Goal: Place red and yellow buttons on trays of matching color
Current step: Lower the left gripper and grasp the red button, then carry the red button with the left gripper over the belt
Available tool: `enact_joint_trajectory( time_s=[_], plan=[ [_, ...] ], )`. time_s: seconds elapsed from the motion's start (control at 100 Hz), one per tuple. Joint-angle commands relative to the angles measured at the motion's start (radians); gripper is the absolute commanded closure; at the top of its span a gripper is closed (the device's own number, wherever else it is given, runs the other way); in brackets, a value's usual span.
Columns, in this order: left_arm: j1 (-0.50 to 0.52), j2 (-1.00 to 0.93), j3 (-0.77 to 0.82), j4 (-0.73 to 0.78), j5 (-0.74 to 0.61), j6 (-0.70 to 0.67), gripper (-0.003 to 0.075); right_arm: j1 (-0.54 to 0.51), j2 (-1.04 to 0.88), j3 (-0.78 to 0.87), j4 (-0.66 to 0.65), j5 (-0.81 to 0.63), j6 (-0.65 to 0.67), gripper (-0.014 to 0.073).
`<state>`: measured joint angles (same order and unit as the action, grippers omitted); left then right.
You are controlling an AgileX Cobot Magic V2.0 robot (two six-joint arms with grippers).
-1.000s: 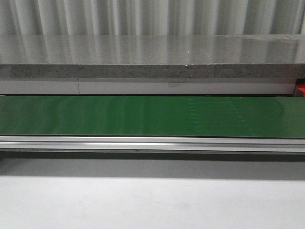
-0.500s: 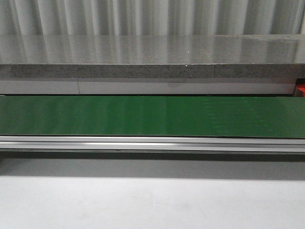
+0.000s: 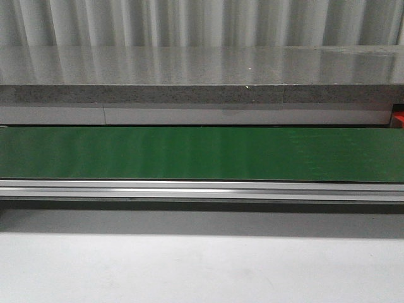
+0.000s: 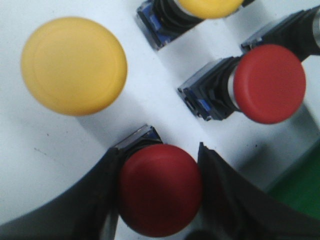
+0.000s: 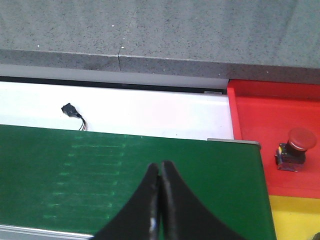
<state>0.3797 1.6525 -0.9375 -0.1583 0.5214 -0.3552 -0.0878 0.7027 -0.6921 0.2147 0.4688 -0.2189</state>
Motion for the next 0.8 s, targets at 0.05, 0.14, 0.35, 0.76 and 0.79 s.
enact_joint_trajectory(
  time_s=[0.05,0.14,0.35,0.76,0.79],
  plan=[
    [0.002,-0.121,-0.029,-0.068,0.006,0.112,0.0741,0.002,-0.003,-0.026,0.008,-0.068,-0.01,0.0662],
    [0.002,-0.205,-0.036,-0.101,0.011,0.182,0.0741,0.002,-0.003,-0.026,0.008,-0.068,-0.01,0.0662],
    [0.002,-0.31,-0.193,-0.129,0.218,0.4,0.0741,0.002,-0.003,-0.026,0.008,-0.068,-0.01,0.0662],
    [-0.185,-0.176,-0.316,-0.173,0.362,0.558,0.0741,0.002,-0.003,-0.026,0.008,-0.068,-0.01,0.0662],
    [-0.194,-0.161,-0.316,-0.168,0.364,0.567,0.0741,0.002,-0.003,-0.026,0.008,-0.068,-0.01,0.0662]
  ],
)
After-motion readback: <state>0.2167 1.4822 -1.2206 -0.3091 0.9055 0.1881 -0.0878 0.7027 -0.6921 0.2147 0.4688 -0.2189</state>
